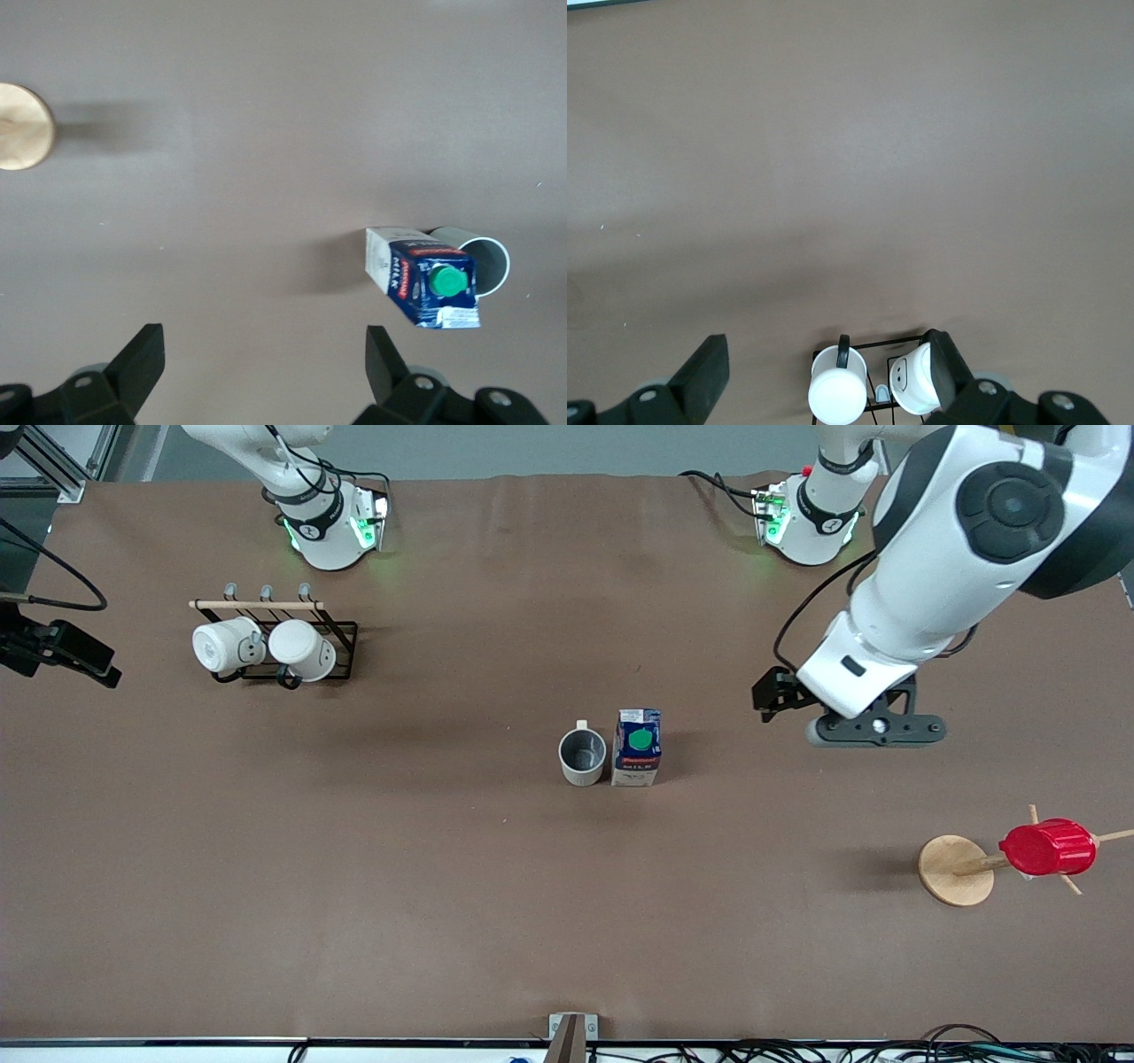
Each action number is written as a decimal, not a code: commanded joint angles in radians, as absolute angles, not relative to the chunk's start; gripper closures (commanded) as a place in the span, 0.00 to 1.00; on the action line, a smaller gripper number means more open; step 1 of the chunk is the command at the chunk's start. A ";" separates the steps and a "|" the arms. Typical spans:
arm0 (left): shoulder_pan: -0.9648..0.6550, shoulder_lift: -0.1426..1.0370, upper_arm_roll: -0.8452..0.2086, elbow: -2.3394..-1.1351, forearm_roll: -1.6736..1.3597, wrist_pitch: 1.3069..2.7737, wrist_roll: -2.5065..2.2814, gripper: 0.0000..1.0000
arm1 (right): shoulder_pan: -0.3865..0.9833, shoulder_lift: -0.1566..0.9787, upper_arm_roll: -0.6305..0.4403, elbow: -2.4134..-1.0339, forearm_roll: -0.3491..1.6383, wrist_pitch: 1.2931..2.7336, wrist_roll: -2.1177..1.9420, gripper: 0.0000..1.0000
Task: Place cup and milk on table
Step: 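Open the left gripper and lift it away from the carton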
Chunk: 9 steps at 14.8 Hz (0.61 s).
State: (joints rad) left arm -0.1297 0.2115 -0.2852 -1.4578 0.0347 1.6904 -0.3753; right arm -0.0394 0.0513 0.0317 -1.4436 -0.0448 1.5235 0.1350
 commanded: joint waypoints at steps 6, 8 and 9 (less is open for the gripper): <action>-0.097 0.092 -0.158 -1.489 -0.017 1.599 -0.122 0.00 | -0.044 0.028 0.032 -1.470 -0.023 1.531 0.126 0.00; -0.097 0.074 -0.118 -1.489 -0.017 1.588 -0.060 0.00 | -0.044 0.026 0.032 -1.470 -0.023 1.531 0.126 0.00; -0.098 0.071 -0.114 -1.491 -0.008 1.585 -0.075 0.00 | -0.044 0.026 0.032 -1.471 -0.023 1.531 0.126 0.00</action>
